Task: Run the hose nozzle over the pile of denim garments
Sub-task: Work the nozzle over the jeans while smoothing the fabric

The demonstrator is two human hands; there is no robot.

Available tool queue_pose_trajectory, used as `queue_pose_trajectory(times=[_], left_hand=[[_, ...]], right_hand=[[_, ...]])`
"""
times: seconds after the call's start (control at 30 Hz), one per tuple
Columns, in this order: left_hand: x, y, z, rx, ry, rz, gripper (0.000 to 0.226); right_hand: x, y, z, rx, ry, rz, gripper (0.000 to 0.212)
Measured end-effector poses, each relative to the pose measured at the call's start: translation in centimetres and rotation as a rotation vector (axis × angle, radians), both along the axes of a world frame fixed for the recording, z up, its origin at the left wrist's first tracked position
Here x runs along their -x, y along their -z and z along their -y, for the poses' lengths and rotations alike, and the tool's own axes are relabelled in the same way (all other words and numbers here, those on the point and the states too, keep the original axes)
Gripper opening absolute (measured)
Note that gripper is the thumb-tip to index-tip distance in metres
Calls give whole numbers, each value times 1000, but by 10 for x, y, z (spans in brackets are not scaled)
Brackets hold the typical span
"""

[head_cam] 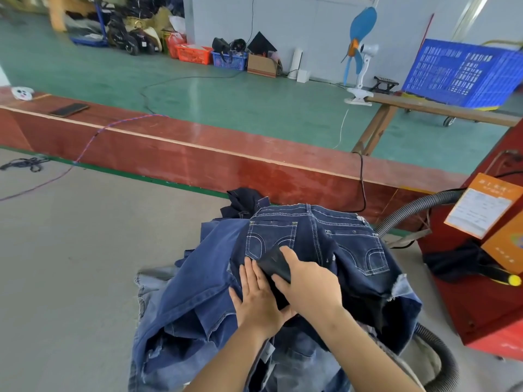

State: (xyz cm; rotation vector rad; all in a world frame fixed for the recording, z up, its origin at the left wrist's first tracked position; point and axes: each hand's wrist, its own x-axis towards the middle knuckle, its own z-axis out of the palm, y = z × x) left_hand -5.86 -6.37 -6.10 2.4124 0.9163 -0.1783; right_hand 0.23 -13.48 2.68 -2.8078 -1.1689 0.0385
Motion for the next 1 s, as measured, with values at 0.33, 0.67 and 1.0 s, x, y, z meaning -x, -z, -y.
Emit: queue_pose_trajectory(times=[0.33, 0.67, 1.0], left_hand=[[0, 11, -12, 193, -9, 118, 116], [0, 9, -4, 141, -57, 153, 119], [1, 13, -6, 94, -12, 122, 124]], right_hand=[[-16, -43, 42, -142, 11, -138, 54], [-4, -17, 55, 93, -19, -86, 57], [-6, -3, 2, 88, -12, 28, 51]])
